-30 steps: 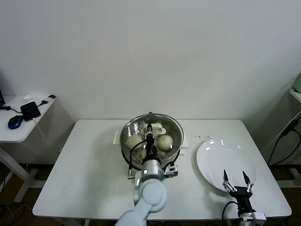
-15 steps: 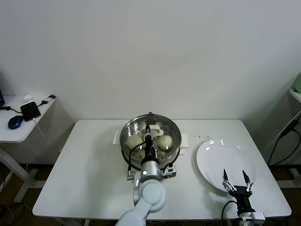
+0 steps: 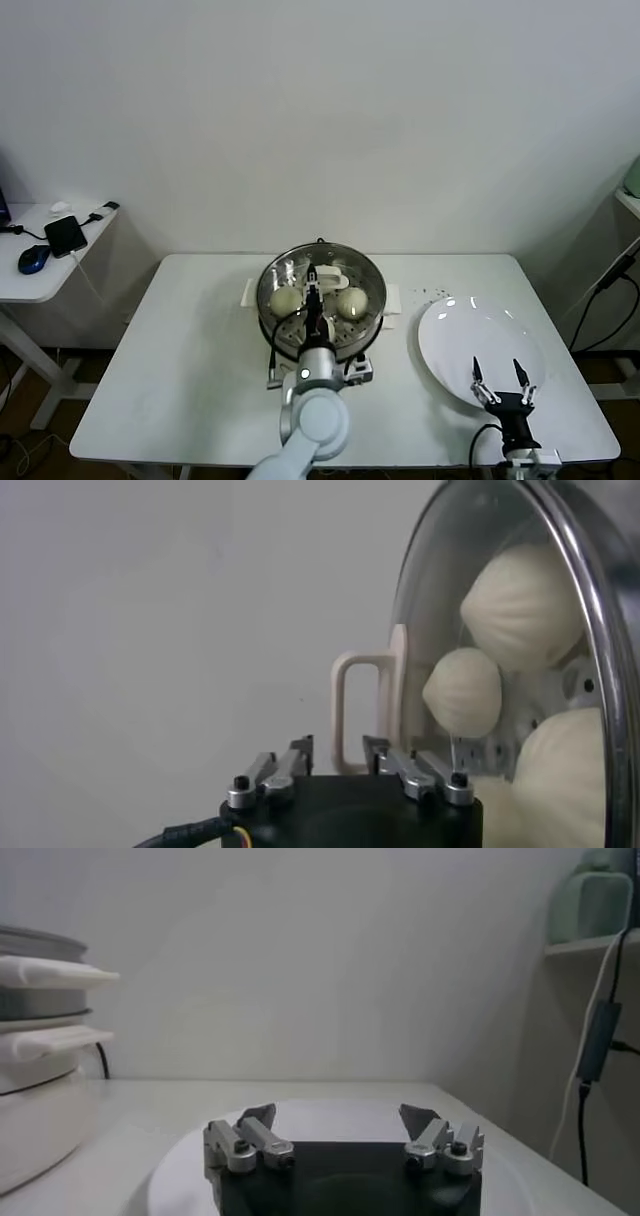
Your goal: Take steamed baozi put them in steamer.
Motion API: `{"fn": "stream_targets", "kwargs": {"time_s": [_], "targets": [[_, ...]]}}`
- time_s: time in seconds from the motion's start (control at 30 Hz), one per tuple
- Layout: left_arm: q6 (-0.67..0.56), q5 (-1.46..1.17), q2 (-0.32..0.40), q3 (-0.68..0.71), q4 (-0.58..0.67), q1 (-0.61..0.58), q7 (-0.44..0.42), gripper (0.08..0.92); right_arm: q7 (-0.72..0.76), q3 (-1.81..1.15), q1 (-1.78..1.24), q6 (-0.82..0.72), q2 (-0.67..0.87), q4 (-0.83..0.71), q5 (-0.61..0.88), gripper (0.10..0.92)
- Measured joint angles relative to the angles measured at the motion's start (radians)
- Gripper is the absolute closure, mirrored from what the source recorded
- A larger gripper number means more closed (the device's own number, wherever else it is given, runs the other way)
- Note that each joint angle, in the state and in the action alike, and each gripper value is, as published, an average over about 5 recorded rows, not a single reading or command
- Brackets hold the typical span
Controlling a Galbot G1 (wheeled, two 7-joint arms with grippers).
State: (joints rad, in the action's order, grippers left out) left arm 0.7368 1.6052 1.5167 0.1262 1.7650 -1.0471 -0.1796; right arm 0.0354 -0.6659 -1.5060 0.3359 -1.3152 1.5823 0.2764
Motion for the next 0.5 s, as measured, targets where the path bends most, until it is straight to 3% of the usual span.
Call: {"fn": "stream_targets", "kwargs": {"time_s": [0.3,0.5], "targets": [[0.000,-0.085,-0.036,0.015,0.105,-0.038,0.006,0.335,-0.003,0.012,-0.006,-0.018,-0.001,0.014,0.003,0.203],[0.000,-0.298,-0.074,-0.043,0.211,-0.089,0.084,0.195,-0.004,0.017,-0.020,-0.021,0.000,0.026,0.006,0.203]]}}
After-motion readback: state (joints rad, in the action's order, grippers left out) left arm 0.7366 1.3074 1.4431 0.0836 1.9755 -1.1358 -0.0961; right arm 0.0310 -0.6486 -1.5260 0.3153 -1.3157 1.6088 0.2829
